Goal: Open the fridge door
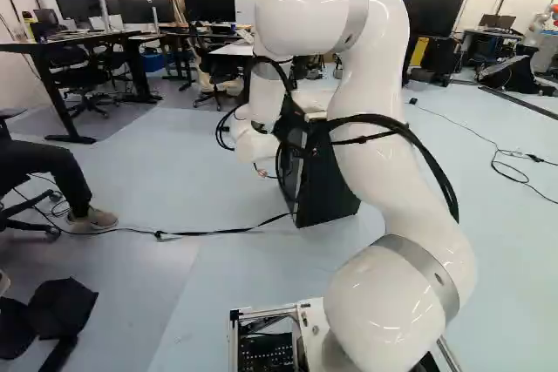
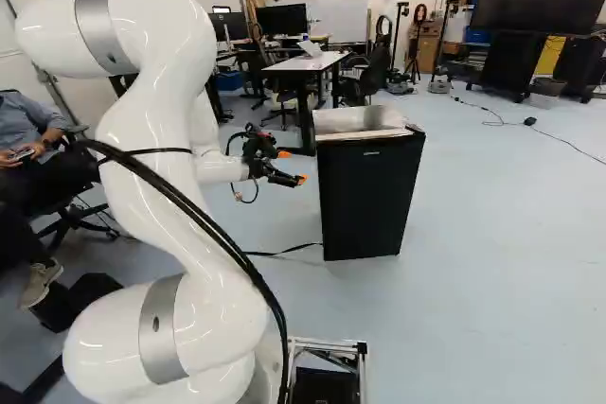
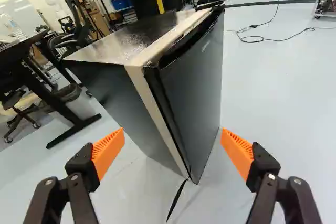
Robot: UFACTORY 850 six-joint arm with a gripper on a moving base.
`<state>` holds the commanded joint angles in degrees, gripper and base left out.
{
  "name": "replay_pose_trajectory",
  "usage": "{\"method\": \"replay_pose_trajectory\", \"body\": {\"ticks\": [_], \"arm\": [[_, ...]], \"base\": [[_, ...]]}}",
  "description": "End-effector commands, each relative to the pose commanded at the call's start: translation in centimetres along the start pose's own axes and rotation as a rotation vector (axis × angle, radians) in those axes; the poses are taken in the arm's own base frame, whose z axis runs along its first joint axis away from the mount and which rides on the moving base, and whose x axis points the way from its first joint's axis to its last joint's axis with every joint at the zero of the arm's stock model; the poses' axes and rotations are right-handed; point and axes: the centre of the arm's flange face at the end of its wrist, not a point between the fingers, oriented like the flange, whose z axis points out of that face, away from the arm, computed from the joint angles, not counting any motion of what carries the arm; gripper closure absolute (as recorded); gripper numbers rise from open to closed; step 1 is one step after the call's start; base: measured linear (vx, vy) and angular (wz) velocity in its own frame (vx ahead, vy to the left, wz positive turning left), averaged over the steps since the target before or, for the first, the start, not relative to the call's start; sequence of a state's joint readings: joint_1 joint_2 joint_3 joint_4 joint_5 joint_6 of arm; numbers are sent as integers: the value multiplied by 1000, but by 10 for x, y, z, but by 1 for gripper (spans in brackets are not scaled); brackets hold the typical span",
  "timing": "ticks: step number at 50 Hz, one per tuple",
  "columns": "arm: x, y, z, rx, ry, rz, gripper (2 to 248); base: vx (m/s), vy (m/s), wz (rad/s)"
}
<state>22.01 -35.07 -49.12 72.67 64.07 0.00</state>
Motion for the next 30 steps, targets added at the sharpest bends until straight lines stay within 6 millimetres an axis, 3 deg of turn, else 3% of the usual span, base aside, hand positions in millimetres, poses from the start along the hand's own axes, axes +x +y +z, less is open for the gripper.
{"method": "replay_pose_trajectory", "body": {"ticks": [30], "arm": [[9,-7,33,-41,21,42,3]], "base": [[0,0,0]]}}
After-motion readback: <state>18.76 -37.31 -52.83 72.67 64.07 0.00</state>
